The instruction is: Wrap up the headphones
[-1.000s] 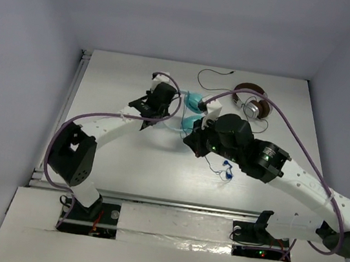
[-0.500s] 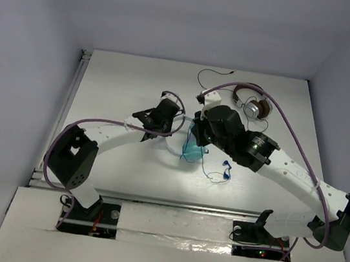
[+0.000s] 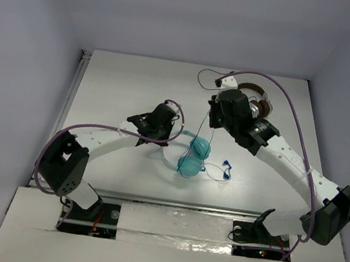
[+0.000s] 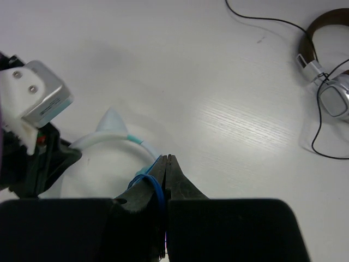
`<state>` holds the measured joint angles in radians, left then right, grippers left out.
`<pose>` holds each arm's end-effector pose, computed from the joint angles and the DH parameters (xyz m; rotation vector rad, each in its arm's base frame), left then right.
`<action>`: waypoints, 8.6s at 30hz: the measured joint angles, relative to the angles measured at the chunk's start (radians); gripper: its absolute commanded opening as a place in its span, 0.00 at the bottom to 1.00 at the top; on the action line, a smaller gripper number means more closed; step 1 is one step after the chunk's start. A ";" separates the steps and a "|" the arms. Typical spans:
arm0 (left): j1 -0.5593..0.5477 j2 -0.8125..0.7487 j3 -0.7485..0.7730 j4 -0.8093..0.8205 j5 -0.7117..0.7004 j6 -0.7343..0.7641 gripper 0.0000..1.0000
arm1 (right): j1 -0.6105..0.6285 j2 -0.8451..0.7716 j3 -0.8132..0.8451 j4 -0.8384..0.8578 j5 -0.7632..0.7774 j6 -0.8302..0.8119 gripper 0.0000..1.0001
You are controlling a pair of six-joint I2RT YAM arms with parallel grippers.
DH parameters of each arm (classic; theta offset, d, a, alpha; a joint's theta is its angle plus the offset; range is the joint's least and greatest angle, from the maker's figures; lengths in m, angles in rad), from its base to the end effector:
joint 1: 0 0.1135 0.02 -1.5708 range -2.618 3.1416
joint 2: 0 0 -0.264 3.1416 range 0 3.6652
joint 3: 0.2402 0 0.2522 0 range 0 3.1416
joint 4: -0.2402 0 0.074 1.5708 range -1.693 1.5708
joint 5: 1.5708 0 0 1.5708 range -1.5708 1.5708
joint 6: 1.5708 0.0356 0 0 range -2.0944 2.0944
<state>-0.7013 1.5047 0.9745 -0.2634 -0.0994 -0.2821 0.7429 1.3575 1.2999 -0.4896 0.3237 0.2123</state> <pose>0.2475 -0.2044 0.2268 0.4493 2.3460 -0.3569 0.2317 0.1974 0.3613 -0.3624 2.0637 0.2362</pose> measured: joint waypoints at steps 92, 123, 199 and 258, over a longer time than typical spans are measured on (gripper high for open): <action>0.317 -0.125 0.698 -0.138 0.315 -0.010 0.00 | -0.196 0.202 -0.747 1.043 -0.696 0.387 0.19; 0.344 0.082 0.308 0.125 -0.110 -0.159 0.00 | 0.392 0.039 -0.242 0.321 -0.406 0.329 0.00; -0.043 -0.276 -0.055 -0.039 0.175 -0.012 0.00 | 0.027 0.012 -0.180 0.129 0.159 -0.055 0.12; -0.016 -0.140 0.650 -0.303 0.077 0.026 0.00 | -0.227 -0.151 -0.702 0.999 -0.539 0.218 0.60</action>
<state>-0.7177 1.3643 1.6241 -0.5667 -0.0227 -0.2565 0.5163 1.2060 0.5976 0.5098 -0.2153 0.4305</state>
